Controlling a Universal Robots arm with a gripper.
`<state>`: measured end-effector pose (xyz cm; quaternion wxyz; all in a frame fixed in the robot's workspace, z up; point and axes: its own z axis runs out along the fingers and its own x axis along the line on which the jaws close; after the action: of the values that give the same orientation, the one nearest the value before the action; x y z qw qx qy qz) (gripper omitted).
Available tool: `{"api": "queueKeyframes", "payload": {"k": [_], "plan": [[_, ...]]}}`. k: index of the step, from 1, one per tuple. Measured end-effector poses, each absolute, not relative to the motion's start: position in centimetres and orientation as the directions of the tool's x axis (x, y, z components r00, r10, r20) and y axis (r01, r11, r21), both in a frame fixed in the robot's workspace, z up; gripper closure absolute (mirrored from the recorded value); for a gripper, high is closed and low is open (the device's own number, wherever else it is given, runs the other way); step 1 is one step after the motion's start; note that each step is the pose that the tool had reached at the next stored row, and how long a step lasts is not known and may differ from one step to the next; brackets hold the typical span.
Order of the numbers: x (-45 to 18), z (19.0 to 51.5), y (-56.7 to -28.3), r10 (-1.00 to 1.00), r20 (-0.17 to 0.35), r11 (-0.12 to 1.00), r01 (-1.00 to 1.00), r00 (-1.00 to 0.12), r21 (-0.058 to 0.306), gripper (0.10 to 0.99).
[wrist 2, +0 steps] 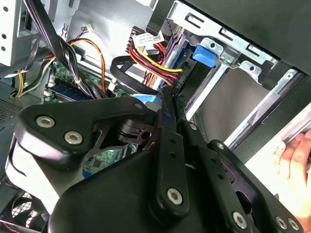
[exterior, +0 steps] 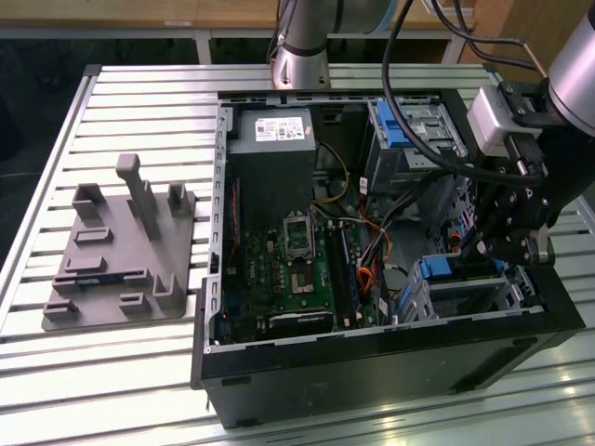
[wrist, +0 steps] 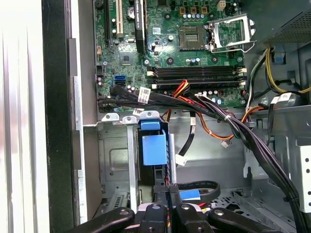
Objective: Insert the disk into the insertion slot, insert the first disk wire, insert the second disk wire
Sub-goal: 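Insert the second disk wire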
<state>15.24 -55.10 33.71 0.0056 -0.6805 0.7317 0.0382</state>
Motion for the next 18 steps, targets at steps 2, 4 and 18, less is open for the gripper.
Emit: {"api": "queueKeyframes", "payload": {"k": [2,4,18], "plan": [[15.25,33.68,-55.13,-0.995,-0.060,0.071,-0.996,-0.074,0.049,0.941],[15.25,33.64,-55.14,-0.995,-0.060,0.071,-0.996,-0.074,0.049,0.941],[15.29,33.45,-55.17,-0.995,-0.060,0.071,-0.996,-0.074,0.050,0.941]]}}
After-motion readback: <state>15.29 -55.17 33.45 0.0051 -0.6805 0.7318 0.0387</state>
